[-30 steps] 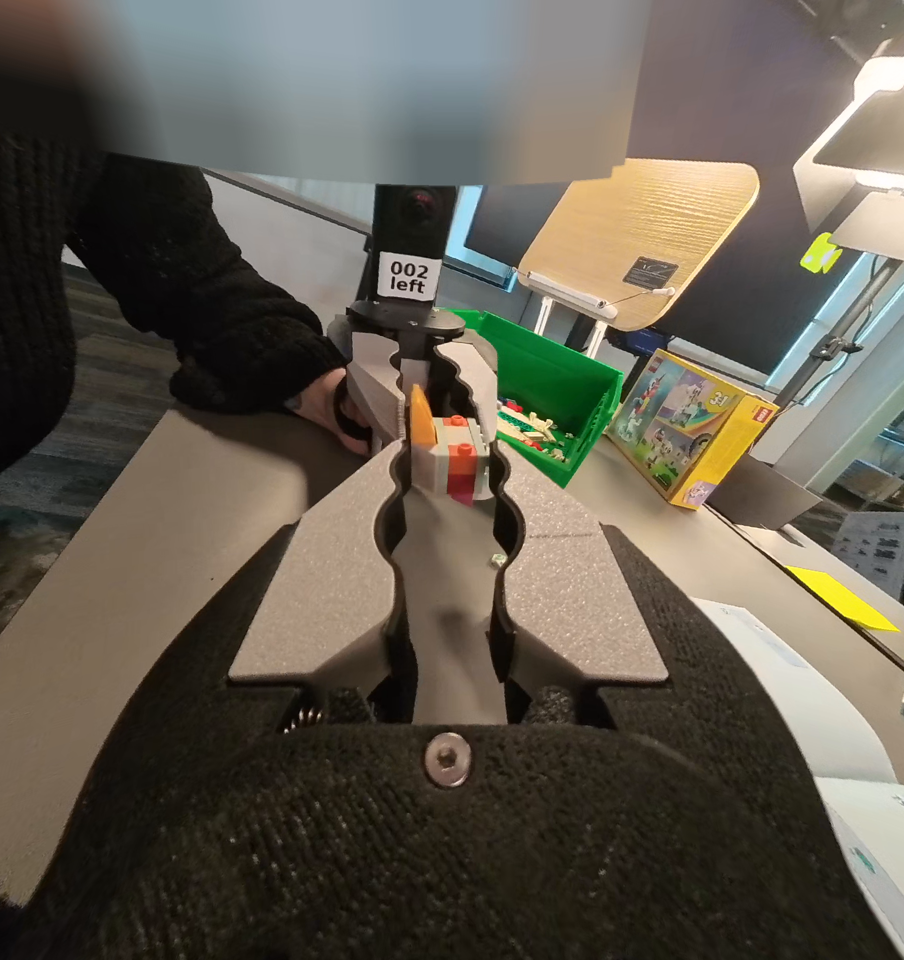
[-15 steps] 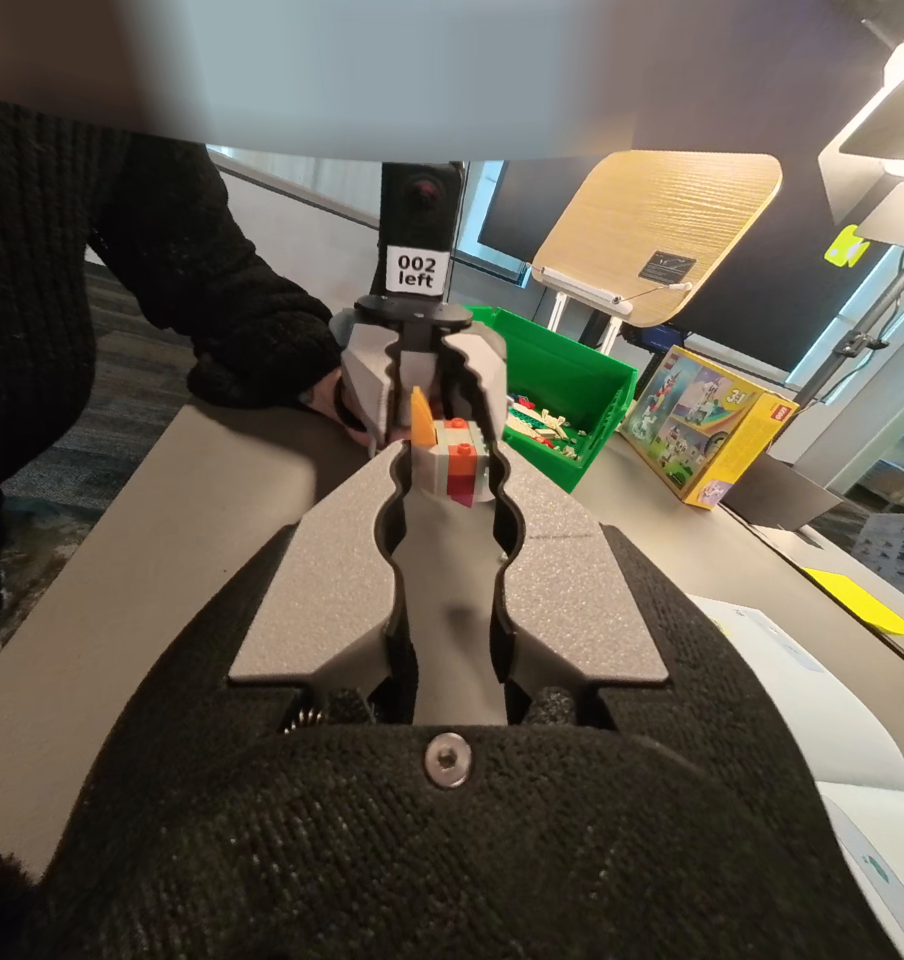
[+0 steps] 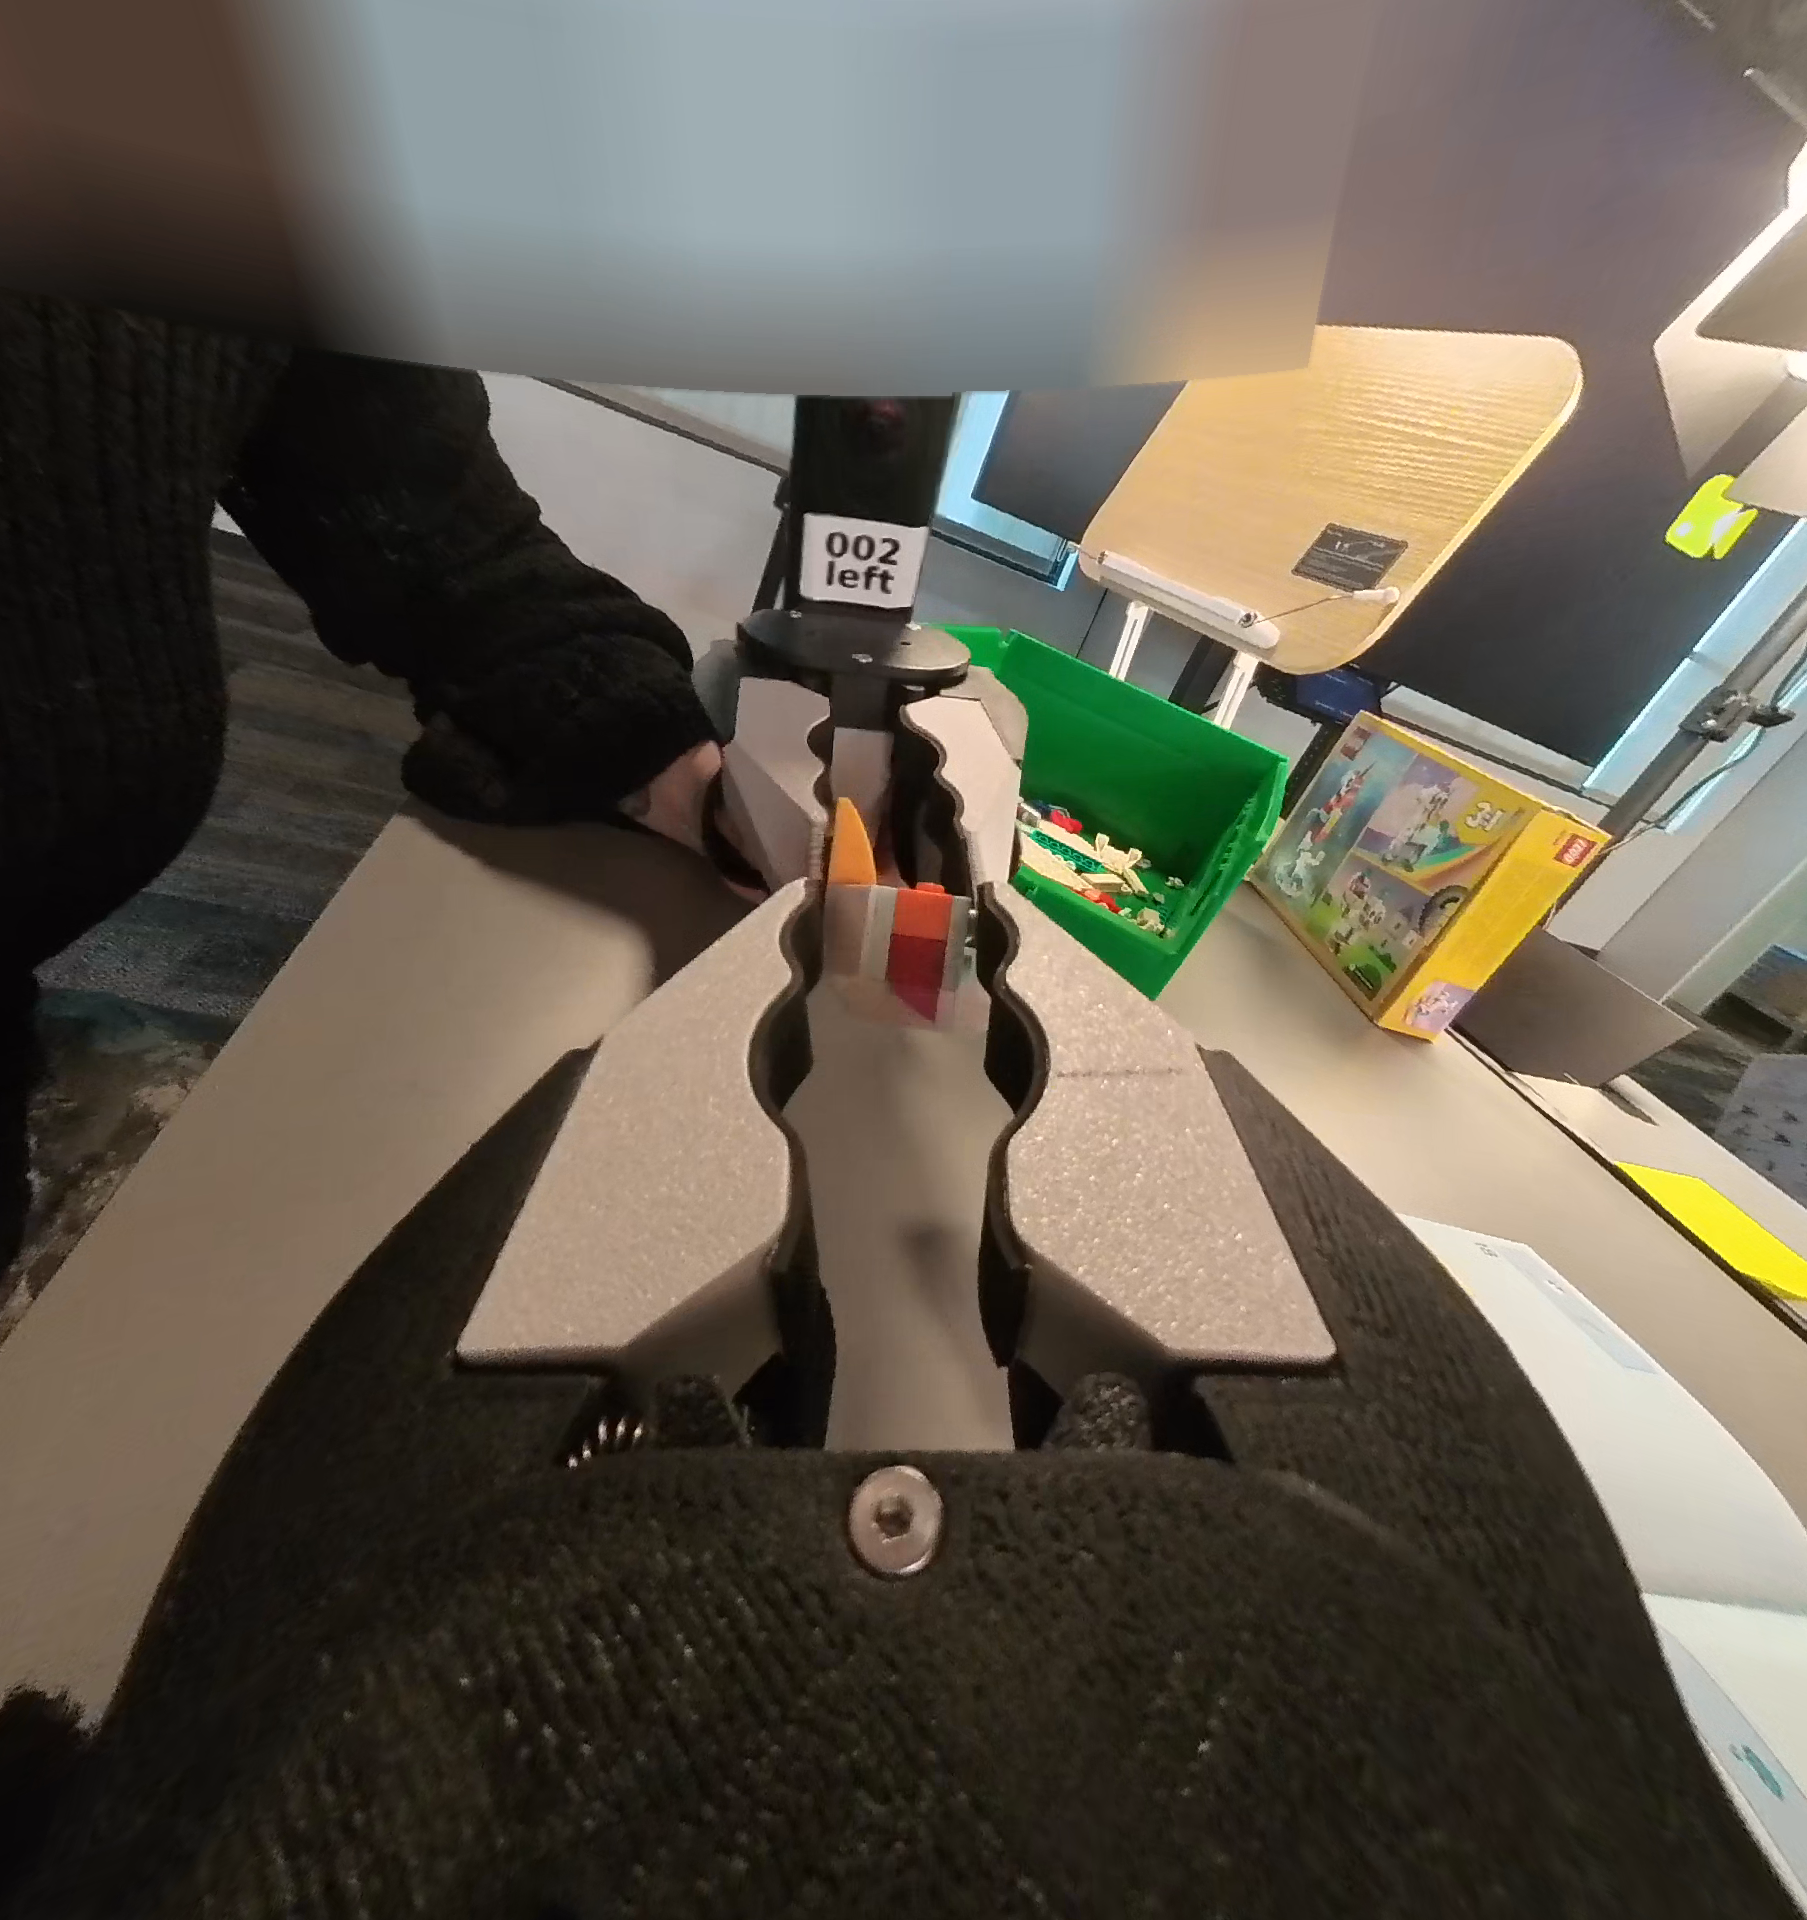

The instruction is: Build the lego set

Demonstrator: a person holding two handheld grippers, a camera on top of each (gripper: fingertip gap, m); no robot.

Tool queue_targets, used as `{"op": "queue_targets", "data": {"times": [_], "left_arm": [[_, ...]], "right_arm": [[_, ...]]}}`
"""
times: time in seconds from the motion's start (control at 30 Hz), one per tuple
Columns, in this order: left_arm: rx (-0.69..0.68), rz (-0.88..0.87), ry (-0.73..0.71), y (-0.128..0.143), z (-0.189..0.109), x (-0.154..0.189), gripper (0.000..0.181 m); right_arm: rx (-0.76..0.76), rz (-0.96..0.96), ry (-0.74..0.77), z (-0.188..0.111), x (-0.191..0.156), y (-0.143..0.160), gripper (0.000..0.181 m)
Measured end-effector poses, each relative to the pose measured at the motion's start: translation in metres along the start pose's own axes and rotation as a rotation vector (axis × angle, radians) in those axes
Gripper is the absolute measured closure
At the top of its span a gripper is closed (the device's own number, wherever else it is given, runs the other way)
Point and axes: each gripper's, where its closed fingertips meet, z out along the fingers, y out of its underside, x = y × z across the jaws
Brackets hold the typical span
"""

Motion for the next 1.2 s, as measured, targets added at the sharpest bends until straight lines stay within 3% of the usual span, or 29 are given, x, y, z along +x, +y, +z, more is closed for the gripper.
{"op": "queue_targets", "data": {"times": [0.13, 0.2, 0.37, 0.57, 0.73, 0.9, 1.07, 1.2], "left_arm": [[-0.013, 0.029, -0.025, 0.000, 0.000, -0.003, 0.154], [-0.082, 0.085, -0.103, 0.008, 0.000, -0.013, 0.154], [-0.362, 0.297, -0.276, 0.043, -0.005, -0.037, 0.154], [-0.422, 0.447, -0.261, 0.049, 0.001, -0.027, 0.154], [-0.394, 0.466, -0.257, 0.045, 0.002, -0.024, 0.154], [-0.266, 0.309, -0.198, 0.033, 0.000, -0.019, 0.154], [0.037, -0.148, -0.132, -0.004, -0.013, -0.030, 0.142], [0.091, -0.438, -0.048, -0.002, -0.014, -0.036, 0.140]], "right_arm": [[-0.019, -0.016, 0.027, -0.001, 0.004, 0.003, 0.154], [-0.057, -0.077, 0.081, -0.002, 0.011, 0.007, 0.143], [-0.384, -0.389, 0.216, -0.006, 0.029, 0.050, 0.124], [-0.488, -0.511, 0.233, -0.001, 0.028, 0.064, 0.132], [-0.551, -0.612, 0.238, 0.001, 0.028, 0.072, 0.146], [-0.546, -0.768, 0.275, 0.004, 0.028, 0.065, 0.150], [-0.464, -0.893, 0.393, 0.000, 0.037, 0.039, 0.150], [-0.468, -0.978, 0.426, 0.000, 0.038, 0.034, 0.149]]}}
